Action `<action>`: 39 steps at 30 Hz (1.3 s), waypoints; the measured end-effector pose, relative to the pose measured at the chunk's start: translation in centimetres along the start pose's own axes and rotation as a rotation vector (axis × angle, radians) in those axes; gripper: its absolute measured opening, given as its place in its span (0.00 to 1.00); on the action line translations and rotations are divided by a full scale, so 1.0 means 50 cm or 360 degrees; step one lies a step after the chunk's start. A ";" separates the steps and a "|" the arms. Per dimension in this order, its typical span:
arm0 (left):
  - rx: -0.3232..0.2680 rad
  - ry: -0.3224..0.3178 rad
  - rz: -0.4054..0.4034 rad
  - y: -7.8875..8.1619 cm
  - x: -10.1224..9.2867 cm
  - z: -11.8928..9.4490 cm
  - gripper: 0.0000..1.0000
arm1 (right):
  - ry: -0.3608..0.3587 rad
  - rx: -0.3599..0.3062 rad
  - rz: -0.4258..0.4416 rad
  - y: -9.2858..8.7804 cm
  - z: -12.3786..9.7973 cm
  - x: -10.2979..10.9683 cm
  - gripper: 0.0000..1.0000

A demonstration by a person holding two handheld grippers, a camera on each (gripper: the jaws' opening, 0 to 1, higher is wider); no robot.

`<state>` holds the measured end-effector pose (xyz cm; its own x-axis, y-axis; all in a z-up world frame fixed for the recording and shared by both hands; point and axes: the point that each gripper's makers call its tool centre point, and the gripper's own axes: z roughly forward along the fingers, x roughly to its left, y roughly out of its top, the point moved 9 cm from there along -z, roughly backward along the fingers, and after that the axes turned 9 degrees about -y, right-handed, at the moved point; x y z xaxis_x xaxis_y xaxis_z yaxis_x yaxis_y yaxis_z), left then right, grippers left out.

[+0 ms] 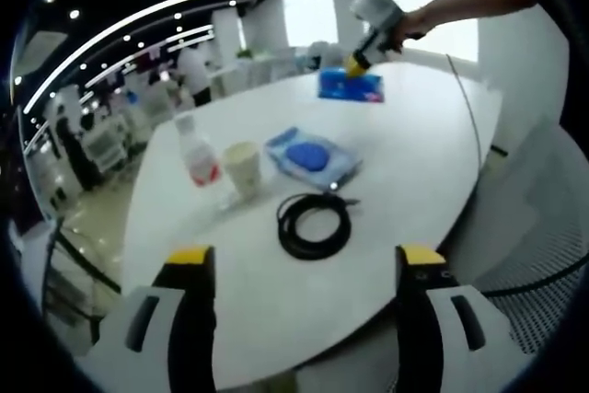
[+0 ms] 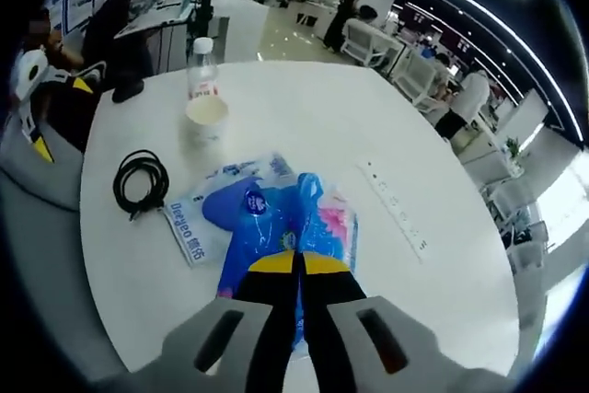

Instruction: Arrange the tabletop items into an orderly group along one side of the table until the central work area is clear of visible clutter.

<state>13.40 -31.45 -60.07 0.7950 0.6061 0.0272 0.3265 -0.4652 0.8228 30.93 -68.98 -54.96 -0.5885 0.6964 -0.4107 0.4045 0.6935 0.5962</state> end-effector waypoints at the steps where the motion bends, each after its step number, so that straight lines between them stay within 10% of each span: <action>1: 0.0001 0.0000 0.0001 0.000 0.000 0.000 0.77 | -0.0002 0.0003 -0.0011 -0.001 0.000 0.000 0.00; 14: 0.0026 0.0014 -0.0018 -0.003 0.003 0.001 0.76 | -0.0004 0.0078 -0.0520 -0.052 0.020 0.004 0.00; 39: 0.0087 0.0015 -0.0025 -0.010 0.004 0.004 0.74 | 0.0052 0.0116 -0.1015 -0.119 0.051 0.012 0.00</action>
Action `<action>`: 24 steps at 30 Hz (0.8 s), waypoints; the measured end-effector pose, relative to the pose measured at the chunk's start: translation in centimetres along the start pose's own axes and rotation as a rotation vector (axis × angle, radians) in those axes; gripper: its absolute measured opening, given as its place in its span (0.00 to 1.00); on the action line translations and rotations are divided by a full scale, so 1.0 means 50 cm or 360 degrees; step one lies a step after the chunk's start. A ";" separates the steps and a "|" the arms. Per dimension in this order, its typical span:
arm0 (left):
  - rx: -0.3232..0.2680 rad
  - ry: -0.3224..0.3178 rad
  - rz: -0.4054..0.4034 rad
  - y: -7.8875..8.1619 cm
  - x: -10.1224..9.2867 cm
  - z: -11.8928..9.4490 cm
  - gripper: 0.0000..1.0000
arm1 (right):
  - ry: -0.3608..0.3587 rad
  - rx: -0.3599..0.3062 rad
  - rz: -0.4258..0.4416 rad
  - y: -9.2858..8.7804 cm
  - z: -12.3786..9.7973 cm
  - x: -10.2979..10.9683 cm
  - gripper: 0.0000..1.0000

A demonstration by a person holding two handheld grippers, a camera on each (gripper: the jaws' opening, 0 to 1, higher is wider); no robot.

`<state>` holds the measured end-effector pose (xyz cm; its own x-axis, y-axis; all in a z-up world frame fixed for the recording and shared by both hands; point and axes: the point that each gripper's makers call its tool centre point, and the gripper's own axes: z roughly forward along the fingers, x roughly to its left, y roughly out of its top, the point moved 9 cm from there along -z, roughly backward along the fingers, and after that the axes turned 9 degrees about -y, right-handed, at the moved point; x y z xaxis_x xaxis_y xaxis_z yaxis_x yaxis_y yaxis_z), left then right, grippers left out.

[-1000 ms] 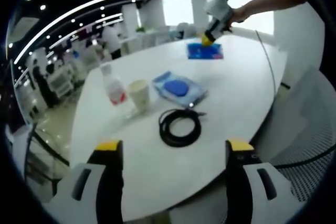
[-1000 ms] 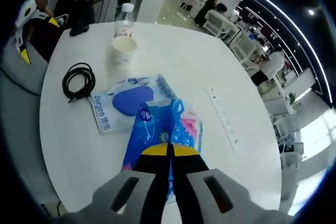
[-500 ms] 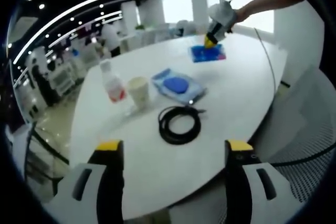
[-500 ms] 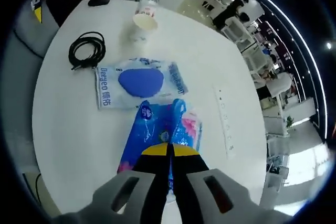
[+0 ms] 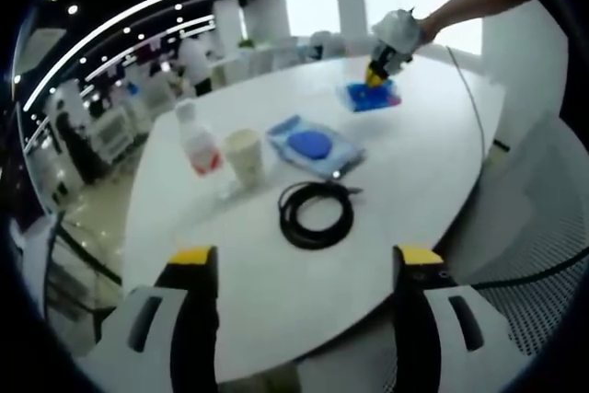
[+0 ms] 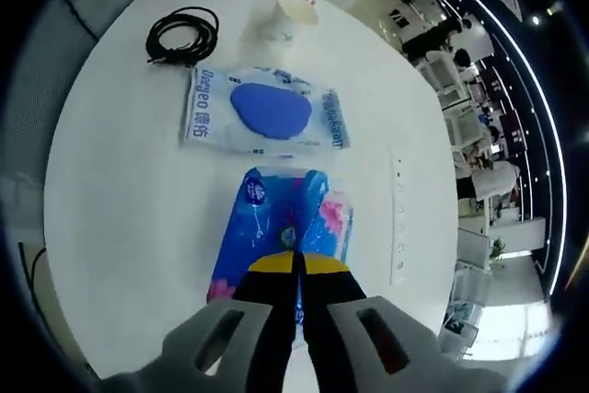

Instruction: Arrange the tabletop items into an orderly group along one side of the table until the central work area is clear of visible clutter.

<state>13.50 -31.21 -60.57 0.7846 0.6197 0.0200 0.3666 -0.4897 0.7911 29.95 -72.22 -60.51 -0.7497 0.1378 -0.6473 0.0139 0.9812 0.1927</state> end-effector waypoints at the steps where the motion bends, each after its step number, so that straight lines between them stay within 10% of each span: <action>1: 0.0003 0.0003 0.0000 0.000 0.000 0.000 0.74 | 0.0002 -0.0002 -0.0002 0.000 0.002 0.001 0.00; 24: 0.0021 0.0049 -0.0023 -0.004 0.008 -0.004 0.74 | 0.0089 0.0091 -0.0155 -0.036 0.059 0.041 0.00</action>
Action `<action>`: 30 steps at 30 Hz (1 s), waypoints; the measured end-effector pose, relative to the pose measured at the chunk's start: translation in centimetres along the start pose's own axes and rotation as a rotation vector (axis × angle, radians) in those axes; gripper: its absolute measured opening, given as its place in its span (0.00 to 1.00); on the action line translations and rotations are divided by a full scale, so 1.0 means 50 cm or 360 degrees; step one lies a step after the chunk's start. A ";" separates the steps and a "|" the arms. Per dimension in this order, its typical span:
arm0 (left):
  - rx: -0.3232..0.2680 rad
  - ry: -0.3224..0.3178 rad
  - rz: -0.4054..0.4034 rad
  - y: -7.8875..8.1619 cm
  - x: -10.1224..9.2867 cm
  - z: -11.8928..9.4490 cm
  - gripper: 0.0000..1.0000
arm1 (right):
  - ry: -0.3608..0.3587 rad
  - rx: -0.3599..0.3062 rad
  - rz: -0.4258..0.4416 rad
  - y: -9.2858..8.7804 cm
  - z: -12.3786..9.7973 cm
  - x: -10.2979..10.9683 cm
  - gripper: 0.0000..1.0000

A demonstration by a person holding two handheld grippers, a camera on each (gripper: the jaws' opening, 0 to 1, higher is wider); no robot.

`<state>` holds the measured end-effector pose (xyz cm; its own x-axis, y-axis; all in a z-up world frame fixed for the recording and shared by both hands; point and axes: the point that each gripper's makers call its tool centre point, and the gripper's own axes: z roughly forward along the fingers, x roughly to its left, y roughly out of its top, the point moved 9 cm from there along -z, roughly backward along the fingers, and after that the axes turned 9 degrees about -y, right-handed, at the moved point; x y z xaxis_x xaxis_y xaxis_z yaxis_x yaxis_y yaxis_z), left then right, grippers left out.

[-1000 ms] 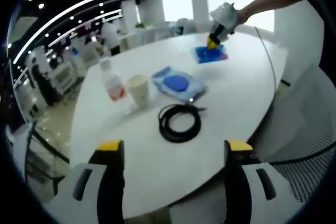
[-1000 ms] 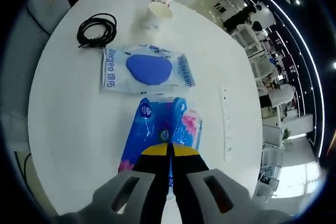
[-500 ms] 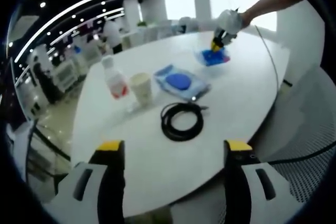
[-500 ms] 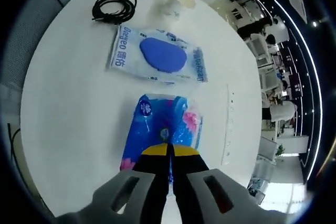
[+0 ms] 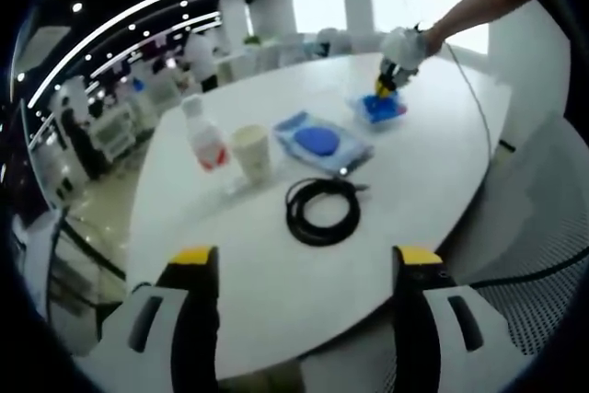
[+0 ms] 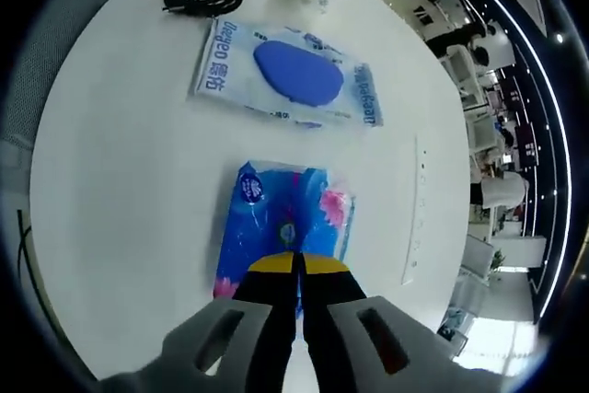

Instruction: Arrange the tabletop items into an orderly group along one side of the table until the central work area is clear of visible clutter.

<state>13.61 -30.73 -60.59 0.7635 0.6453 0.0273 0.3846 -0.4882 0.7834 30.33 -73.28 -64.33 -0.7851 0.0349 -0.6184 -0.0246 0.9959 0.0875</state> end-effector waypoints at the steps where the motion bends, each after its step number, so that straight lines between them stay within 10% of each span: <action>1: 0.0001 0.0001 -0.0001 -0.001 0.001 0.000 0.74 | 0.0006 0.0007 -0.0003 -0.001 0.002 0.001 0.00; 30: 0.0015 0.0028 -0.0022 -0.007 0.004 -0.007 0.73 | 0.0053 0.0095 0.0044 -0.016 0.035 0.010 0.00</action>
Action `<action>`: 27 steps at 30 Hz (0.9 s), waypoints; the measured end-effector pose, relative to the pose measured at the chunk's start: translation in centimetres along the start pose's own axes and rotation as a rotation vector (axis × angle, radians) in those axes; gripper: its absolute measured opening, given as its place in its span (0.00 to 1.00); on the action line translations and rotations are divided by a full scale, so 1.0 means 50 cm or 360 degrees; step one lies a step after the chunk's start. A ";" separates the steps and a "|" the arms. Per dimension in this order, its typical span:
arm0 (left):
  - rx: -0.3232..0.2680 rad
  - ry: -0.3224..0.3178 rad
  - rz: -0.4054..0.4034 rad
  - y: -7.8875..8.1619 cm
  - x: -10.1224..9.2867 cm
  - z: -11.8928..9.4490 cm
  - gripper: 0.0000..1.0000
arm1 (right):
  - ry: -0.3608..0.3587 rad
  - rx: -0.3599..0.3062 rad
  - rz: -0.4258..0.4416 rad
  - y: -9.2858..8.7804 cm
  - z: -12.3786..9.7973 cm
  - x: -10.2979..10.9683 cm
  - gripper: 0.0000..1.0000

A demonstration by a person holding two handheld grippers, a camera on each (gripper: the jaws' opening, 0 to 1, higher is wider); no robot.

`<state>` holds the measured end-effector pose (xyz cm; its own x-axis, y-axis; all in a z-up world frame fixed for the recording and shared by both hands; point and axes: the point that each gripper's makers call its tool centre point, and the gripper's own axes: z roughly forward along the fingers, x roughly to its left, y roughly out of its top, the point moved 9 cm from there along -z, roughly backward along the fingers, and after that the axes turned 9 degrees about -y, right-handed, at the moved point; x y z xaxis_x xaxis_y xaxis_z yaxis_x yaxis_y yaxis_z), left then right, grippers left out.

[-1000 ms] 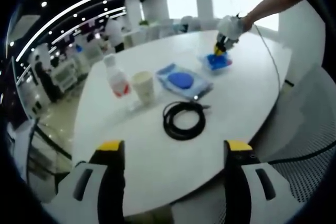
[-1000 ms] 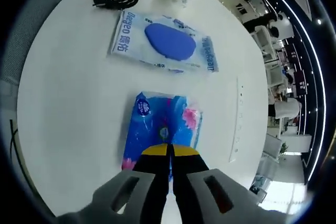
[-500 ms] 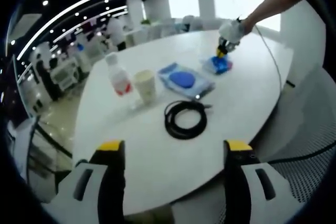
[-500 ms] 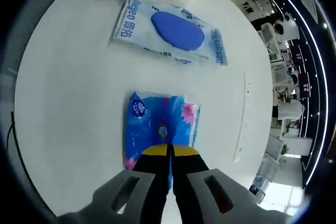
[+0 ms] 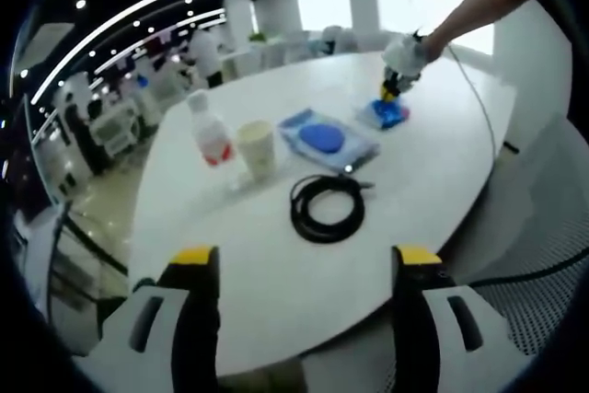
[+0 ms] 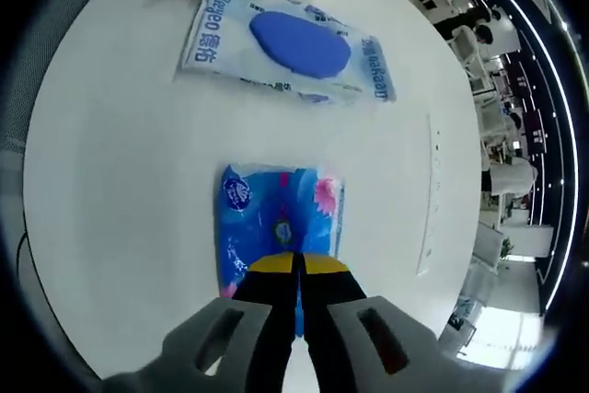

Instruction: Arrange the tabletop items into an orderly group along one side of the table until the central work area is clear of visible clutter.

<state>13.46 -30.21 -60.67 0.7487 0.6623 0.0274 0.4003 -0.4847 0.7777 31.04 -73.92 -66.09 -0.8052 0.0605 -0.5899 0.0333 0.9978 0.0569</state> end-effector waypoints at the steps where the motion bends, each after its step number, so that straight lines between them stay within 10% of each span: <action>1: 0.0000 0.0000 0.0000 0.000 0.000 0.000 0.73 | -0.0006 0.0001 0.0001 0.000 0.001 0.000 0.00; 27: -0.0005 -0.0017 0.0010 0.003 -0.007 -0.005 0.73 | -0.0160 -0.0026 0.0483 -0.005 -0.034 -0.004 0.21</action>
<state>13.16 -30.38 -60.40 0.7567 0.6533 0.0258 0.3939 -0.4870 0.7795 30.18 -74.21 -64.60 -0.6974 0.3586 -0.6206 0.2529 0.9333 0.2551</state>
